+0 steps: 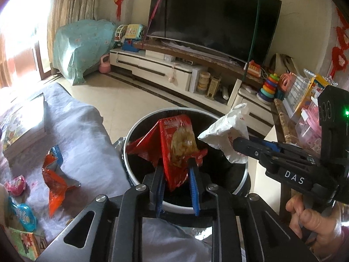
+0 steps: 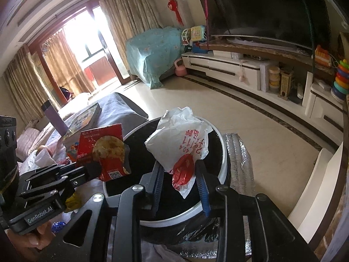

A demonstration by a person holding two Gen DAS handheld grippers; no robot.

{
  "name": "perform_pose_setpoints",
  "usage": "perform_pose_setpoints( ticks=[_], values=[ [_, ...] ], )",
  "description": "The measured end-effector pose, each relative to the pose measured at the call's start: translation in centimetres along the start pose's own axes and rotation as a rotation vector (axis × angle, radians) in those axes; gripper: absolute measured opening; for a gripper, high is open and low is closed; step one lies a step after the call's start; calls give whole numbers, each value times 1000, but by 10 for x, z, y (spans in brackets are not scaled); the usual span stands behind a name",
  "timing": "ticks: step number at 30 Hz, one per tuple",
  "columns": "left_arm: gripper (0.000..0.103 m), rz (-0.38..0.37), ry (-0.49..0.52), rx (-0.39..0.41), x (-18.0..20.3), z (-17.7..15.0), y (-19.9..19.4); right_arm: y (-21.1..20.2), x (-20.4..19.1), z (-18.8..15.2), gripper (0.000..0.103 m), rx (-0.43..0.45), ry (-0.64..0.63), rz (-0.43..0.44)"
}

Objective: Collect trash
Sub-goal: 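Open both grippers to drop the bags into the bin, then move both grippers back toward the trash on the table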

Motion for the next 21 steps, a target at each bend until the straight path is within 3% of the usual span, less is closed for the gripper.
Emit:
perform_pose_setpoints(
  ticks=[4, 7, 10, 14, 21],
  values=[
    [50, 0, -22, -5, -2, 1, 1, 4, 4, 2, 44, -13, 5, -4],
    [55, -11, -35, 13, -3, 0, -8, -1, 3, 2, 61, -4, 21, 7],
    [61, -5, -41, 28, -4, -3, -20, -9, 0, 1, 66, 14, 34, 15],
    [67, -4, -46, 56, -2, -15, -44, -20, -9, -3, 81, 42, 45, 39],
    [71, 18, -88, 82, -14, -52, -81, -32, -31, -17, 86, 53, 46, 73]
  ],
)
Point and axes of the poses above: each gripper's, at about its wrist camera, not at the fingertips, and y roughly the way its jaws point, x to its right, z to its top, the point moved 9 cm from there along y, roughly the way its jaws point, and after that the axes turned 4 degrees about -x, right-handed, at the moved point
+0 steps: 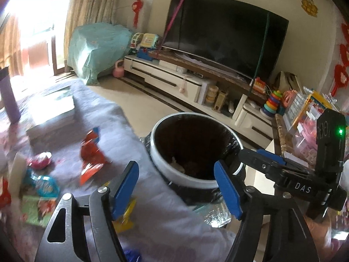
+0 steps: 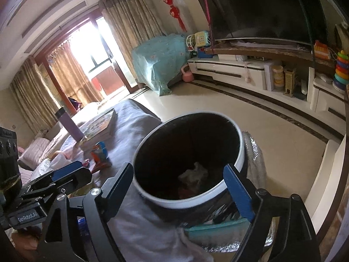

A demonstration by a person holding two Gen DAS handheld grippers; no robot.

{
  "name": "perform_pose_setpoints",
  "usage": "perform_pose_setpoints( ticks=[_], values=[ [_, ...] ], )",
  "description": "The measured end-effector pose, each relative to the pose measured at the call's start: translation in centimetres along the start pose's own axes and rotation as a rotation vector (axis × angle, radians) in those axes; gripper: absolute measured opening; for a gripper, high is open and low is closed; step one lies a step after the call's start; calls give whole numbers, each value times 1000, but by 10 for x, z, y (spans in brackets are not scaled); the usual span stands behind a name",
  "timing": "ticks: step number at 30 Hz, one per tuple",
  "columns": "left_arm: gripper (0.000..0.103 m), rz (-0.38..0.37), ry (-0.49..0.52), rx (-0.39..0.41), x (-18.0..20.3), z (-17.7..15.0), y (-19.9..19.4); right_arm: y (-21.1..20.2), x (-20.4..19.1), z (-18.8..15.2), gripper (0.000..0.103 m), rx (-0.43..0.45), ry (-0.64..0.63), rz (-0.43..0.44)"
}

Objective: Collect trash
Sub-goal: 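Move both grippers back toward the trash on the table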

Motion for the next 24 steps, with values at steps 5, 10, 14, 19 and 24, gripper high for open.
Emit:
perform_pose_setpoints(
  ticks=[5, 10, 14, 19, 24],
  values=[
    [71, 21, -46, -10, -19, -27, -24, -3, -20, -15, 86, -10, -7, 29],
    [71, 41, -105, -11, -39, -45, -48, -3, -40, -34, 87, -29, -8, 61],
    [71, 64, -132, 0, -54, -57, -71, -2, -57, -51, 87, -52, -16, 86],
    [71, 101, -161, 7, -78, -76, -95, -4, -79, -66, 87, -65, -35, 116],
    [71, 138, -204, -3, -98, -96, -113, -6, -104, -85, 87, -83, -55, 152]
  ],
)
Point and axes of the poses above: each gripper's, at about its wrist camera, not at the fingertips, and y roughly the way its jaws point, x to its right, z to its top, the point moved 9 cm from there along y, roughly the way its jaws point, and after that the axes turned 4 degrees about -x, right-handed, at the moved point
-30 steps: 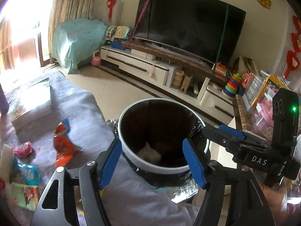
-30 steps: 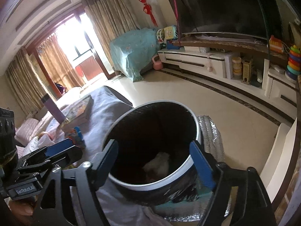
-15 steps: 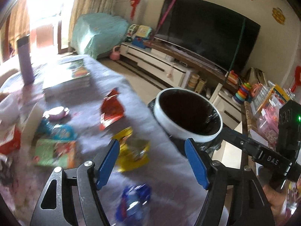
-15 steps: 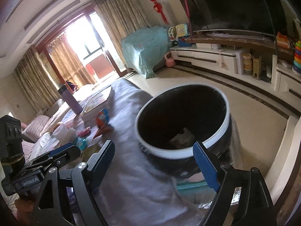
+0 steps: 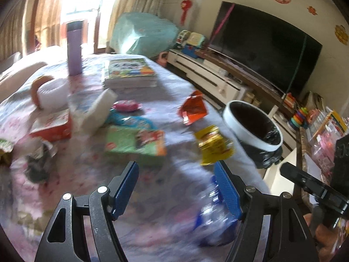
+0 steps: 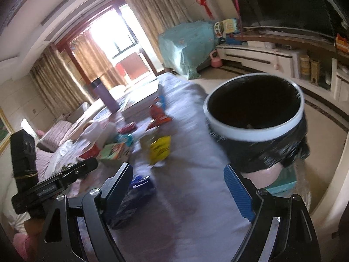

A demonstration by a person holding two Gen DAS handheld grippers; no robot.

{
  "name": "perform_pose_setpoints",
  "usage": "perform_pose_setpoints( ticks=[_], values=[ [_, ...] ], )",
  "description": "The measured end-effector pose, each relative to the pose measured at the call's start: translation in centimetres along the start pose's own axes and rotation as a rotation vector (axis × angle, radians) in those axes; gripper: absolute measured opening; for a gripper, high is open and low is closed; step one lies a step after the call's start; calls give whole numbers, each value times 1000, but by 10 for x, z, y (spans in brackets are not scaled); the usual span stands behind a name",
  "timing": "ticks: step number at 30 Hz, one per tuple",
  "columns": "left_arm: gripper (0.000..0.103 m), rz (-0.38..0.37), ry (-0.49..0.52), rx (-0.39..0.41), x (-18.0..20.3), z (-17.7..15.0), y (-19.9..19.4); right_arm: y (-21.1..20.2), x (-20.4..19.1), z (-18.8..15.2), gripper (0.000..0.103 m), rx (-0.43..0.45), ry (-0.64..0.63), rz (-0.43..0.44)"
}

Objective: Collect trash
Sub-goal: 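Move both grippers back toward the trash on the table, then grasp the white wrapper with the left gripper while the right gripper grasps the blue plastic bag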

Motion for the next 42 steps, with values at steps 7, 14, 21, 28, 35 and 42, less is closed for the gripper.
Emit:
perform_pose_setpoints(
  ticks=[7, 14, 21, 28, 35, 42],
  values=[
    [71, 55, -38, -14, -27, -12, -15, 11, -37, -30, 87, -51, -35, 52],
    [74, 99, -88, -13, -68, -24, -33, 23, -66, -51, 87, -106, -57, 104],
    [78, 157, -165, 12, -113, -29, -47, 40, -93, -67, 87, -153, -90, 124],
    [79, 201, -199, 24, -143, -19, -43, 59, -98, -70, 87, -190, -76, 112],
    [80, 225, -225, 4, -169, -6, -10, 73, -95, -68, 86, -194, -58, 81],
    [42, 189, -222, -6, -177, 3, 12, 83, -86, -66, 45, -196, -37, 58]
  ],
)
Point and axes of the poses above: each gripper's, at about its wrist camera, not at the fingertips, and y roughly the way its jaws point, x to its right, z to its top, the point moved 9 cm from there along y, roughly the way its jaws point, and after that the axes turned 4 degrees about -x, right-handed, at the moved point
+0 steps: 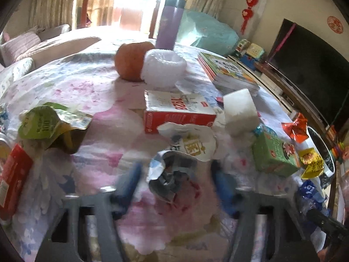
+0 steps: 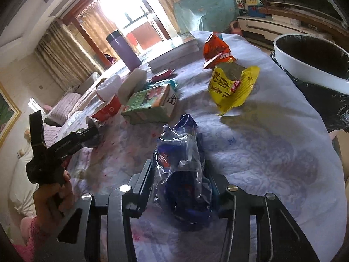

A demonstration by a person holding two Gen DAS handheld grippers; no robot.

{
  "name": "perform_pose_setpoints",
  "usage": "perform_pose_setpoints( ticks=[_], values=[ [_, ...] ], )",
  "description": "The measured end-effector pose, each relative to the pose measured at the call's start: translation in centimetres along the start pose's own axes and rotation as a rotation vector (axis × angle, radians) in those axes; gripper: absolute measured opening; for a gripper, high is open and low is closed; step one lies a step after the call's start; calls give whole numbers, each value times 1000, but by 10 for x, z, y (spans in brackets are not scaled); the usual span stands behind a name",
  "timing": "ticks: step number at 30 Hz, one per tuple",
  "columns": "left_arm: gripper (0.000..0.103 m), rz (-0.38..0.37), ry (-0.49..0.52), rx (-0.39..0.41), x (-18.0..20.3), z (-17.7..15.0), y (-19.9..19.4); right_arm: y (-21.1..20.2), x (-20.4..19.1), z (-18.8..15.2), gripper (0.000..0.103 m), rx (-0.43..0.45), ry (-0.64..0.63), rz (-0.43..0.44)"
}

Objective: Collect trash
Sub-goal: 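Grasp the white wrapper with the left gripper while the right gripper grasps the blue plastic bag, then carry the wrapper and blue bag over the trash bin with both grippers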

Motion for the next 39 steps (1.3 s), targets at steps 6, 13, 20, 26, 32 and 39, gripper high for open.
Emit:
perform_pose_setpoints(
  ticks=[6, 13, 20, 26, 32, 39],
  values=[
    [26, -26, 19, -9, 8, -9, -1, -4, -1, -1, 40, 8, -23, 4],
    [24, -83, 61, -13, 36, -23, -14, -20, 1, -1, 39, 36, -33, 10],
    [24, -147, 144, -16, 78, -33, -26, -41, 10, 5, 39, 82, -27, -5],
    [24, -188, 199, -24, 111, -41, -33, -58, 23, 9, 39, 118, -9, -21],
    [24, -218, 241, -35, 136, -48, -35, -70, 37, 12, 39, 147, 10, -31],
    [24, -236, 277, -42, 162, -51, -34, -83, 54, 16, 39, 174, 34, -44]
  ],
)
Point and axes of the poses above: each gripper's, at about its wrist camera, not at the fingertips, and y roughly the way its jaws point, x to its right, z to its top, the point moved 9 cm from there along y, roughly the way its jaws point, and after that the axes turned 4 degrees about -x, right-handed, at the moved point
